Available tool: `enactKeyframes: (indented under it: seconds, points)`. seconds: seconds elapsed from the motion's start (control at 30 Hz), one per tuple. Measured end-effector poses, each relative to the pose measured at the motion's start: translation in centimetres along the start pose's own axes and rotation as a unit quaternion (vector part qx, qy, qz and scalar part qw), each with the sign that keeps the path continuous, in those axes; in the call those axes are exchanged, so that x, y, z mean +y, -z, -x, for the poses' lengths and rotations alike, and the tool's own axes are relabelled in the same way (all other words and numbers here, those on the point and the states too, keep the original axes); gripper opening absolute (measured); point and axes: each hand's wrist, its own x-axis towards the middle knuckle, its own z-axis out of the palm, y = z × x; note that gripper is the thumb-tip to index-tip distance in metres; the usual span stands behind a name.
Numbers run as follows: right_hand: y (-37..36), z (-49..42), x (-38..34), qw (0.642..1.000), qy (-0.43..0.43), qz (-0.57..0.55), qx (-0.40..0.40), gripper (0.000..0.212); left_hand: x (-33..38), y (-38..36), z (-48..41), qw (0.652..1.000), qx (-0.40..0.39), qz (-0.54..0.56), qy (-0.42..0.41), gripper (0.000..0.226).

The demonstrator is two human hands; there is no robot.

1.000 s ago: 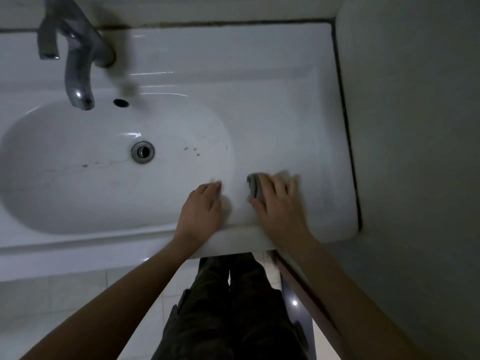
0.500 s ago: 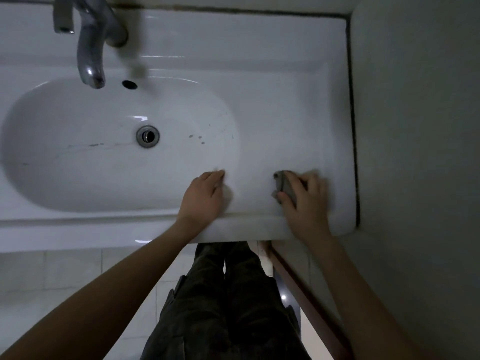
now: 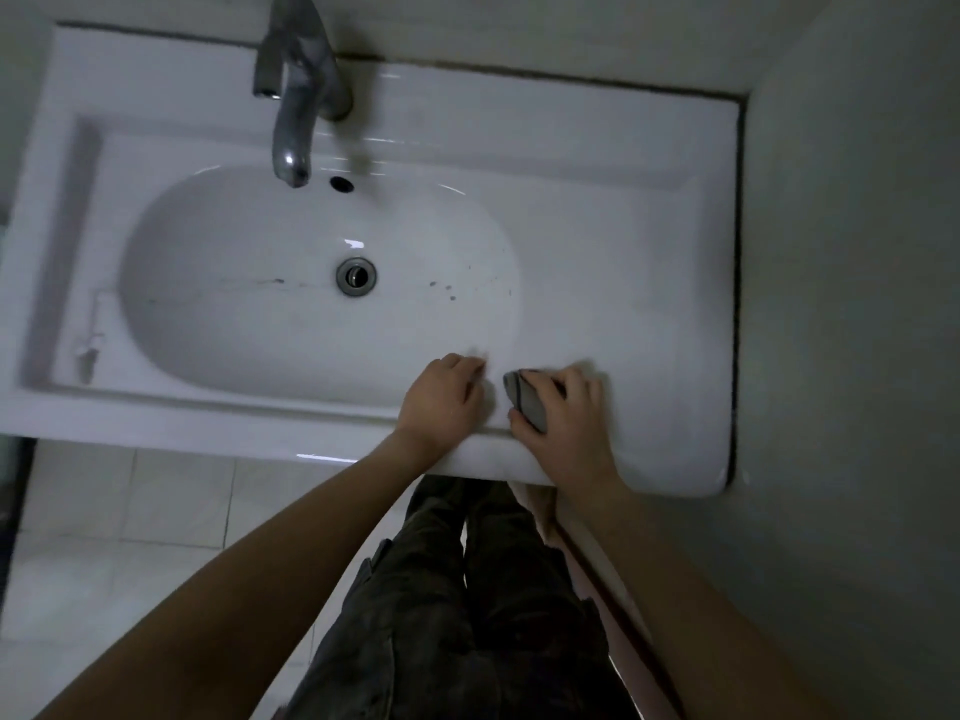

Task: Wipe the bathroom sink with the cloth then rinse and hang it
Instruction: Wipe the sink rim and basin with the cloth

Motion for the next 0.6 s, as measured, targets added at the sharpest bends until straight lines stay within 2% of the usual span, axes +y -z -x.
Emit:
enactKeyframes:
  seconds: [0.07, 0.2, 0.3, 0.6]
  points:
    - [0.5, -0.2, 0.0, 0.999, 0.002, -0.034, -0.008, 0.037, 0.3, 0.7, 0.4, 1.000, -0.004, -0.029, -0.004, 0.046]
    - [2.0, -0.5, -1.0, 0.986, -0.056, -0.151, -0.045, 0.040, 0.3, 2.3, 2.3, 0.995, 0.032, -0.074, -0.050, 0.048]
    - [2.4, 0.1, -1.4, 0.985, -0.048, -0.161, -0.046, 0.044, -1.5, 3.6, 4.7, 0.990, 0.080, -0.093, -0.073, 0.041]
    - [0.2, 0.8, -0.6, 0.995, -0.023, -0.099, -0.010, 0.044, -13.1, 8.6, 12.1, 0.968, 0.194, -0.139, 0.071, 0.041]
